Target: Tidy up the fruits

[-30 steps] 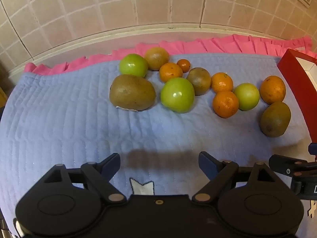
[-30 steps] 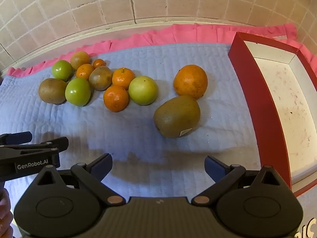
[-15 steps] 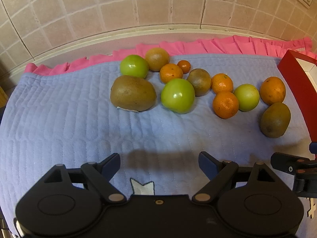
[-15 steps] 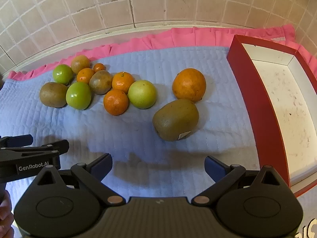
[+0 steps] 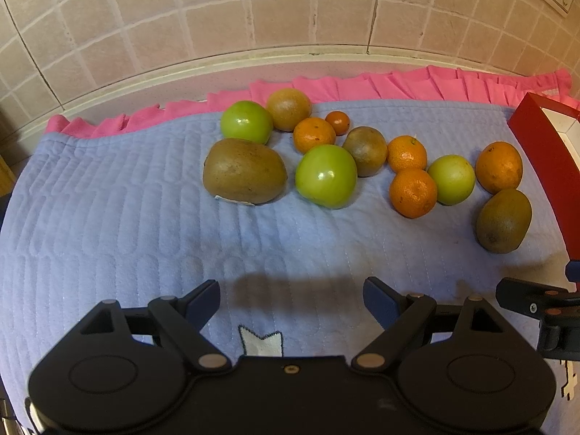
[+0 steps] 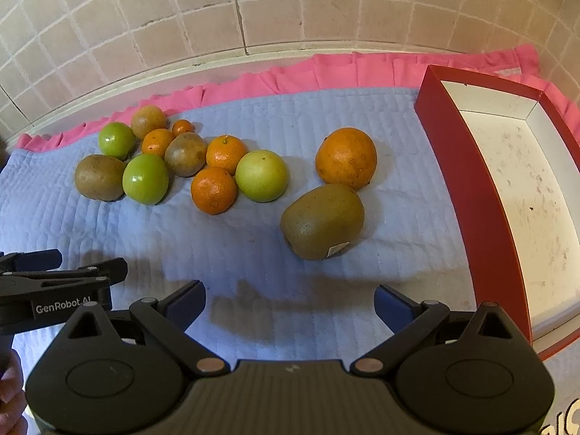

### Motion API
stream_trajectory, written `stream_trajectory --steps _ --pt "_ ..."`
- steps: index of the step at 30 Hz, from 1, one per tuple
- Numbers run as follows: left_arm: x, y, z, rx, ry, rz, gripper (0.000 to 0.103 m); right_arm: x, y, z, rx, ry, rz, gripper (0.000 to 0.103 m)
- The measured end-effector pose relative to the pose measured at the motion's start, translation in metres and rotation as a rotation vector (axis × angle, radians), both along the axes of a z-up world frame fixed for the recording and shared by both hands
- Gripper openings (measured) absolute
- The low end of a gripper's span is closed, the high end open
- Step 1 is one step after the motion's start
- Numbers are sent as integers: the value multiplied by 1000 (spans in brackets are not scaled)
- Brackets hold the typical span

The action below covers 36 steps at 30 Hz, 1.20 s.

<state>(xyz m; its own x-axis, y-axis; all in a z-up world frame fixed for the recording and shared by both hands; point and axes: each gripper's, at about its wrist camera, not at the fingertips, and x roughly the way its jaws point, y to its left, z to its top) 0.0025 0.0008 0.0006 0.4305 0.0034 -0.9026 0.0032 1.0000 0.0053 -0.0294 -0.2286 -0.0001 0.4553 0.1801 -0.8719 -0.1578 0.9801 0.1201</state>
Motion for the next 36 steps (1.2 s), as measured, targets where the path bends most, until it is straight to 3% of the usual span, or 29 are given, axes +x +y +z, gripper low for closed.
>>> stream_trajectory --steps 36 --pt "0 2 0 -12 4 8 102 0 -2 -1 17 3 -16 101"
